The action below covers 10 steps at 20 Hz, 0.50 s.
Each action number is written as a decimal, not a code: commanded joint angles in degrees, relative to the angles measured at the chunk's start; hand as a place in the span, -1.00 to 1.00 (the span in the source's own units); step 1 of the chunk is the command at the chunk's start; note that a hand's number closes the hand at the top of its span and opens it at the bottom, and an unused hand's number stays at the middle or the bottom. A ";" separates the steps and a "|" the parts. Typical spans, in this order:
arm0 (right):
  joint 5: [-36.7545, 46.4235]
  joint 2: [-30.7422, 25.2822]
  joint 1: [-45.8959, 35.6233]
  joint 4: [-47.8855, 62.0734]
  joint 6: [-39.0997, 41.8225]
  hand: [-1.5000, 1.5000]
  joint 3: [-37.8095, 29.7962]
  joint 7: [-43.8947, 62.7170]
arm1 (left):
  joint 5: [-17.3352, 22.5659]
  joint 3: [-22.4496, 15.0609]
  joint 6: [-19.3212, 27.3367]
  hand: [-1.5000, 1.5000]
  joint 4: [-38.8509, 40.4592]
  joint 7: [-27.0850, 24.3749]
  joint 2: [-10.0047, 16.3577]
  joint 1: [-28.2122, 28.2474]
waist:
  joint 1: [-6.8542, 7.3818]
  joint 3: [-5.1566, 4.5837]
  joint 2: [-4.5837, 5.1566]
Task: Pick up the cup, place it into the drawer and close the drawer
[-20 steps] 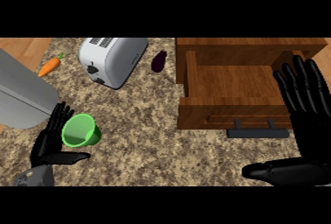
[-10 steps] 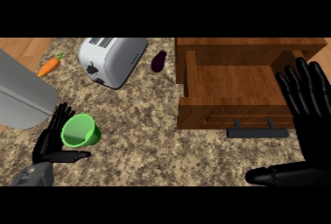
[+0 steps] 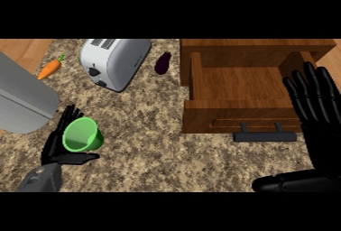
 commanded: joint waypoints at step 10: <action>0.65 0.90 0.49 -0.60 0.02 -1.00 1.57 0.07 | 2.72 0.23 -13.70 -1.00 3.42 -1.50 -0.33 -3.44 | -0.01 -0.02 0.01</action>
